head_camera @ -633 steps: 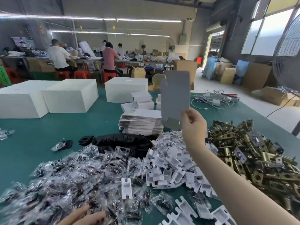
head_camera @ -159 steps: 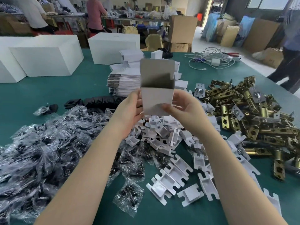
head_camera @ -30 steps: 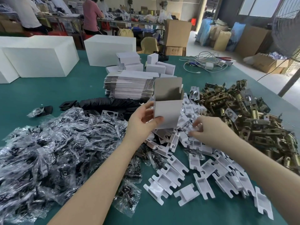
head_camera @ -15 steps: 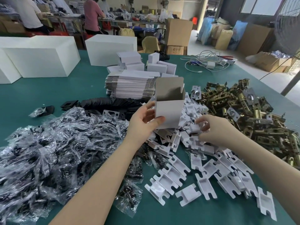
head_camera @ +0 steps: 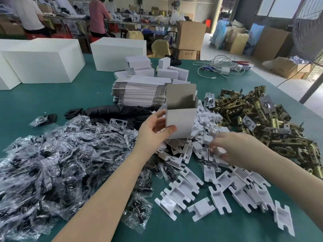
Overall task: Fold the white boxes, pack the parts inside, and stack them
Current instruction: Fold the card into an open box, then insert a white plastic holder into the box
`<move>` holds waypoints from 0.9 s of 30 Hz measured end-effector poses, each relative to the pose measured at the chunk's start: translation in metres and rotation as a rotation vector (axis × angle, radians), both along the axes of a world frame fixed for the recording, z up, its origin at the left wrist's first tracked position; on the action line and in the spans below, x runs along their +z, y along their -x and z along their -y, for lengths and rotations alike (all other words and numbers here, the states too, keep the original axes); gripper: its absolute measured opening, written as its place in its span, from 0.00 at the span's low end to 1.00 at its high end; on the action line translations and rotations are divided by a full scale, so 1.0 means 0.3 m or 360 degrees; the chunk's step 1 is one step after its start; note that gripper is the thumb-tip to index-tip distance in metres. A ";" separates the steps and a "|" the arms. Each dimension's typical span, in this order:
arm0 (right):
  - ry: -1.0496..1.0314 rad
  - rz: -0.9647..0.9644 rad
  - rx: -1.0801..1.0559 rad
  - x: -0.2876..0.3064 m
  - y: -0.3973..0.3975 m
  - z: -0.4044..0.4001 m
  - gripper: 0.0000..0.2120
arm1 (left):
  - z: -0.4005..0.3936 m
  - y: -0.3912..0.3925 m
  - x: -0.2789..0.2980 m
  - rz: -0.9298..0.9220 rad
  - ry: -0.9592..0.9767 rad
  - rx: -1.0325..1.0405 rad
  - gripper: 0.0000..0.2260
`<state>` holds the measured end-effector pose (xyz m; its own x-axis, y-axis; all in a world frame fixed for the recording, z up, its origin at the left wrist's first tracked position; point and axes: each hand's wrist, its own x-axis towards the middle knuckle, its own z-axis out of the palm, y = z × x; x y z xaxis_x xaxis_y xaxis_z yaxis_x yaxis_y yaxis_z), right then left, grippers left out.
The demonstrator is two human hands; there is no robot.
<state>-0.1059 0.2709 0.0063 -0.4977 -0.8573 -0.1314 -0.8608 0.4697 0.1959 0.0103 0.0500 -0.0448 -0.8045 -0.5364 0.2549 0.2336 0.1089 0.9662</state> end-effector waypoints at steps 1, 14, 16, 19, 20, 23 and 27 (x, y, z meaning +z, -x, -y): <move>0.0089 0.0021 -0.0048 0.008 0.007 0.000 0.14 | 0.000 -0.001 0.000 -0.0002 -0.0001 -0.0003 0.23; 0.1436 0.0486 0.0245 0.314 -0.091 0.209 0.16 | 0.001 0.002 -0.002 -0.0062 -0.0150 -0.0103 0.23; 0.1240 0.0371 0.0248 0.315 -0.082 0.242 0.15 | 0.000 0.001 -0.003 -0.0063 -0.0141 -0.0107 0.23; 0.1022 0.0306 0.0268 0.308 -0.066 0.257 0.16 | 0.003 0.002 -0.005 -0.0062 -0.0145 -0.0096 0.23; 0.0987 0.0270 0.0270 0.307 -0.060 0.256 0.17 | 0.004 0.003 -0.005 -0.0061 -0.0142 -0.0095 0.23; 0.0932 0.0127 0.0267 0.302 -0.039 0.248 0.16 | 0.004 0.004 -0.006 -0.0068 -0.0143 -0.0104 0.23; 0.0924 0.0080 0.0282 0.285 -0.037 0.242 0.17 | 0.002 0.003 -0.003 -0.0073 -0.0160 -0.0107 0.22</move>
<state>-0.0948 0.1985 0.0918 -0.3464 -0.8650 0.3629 -0.9371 0.3365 -0.0924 0.0092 0.0495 -0.0458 -0.8284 -0.5063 0.2398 0.2813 -0.0058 0.9596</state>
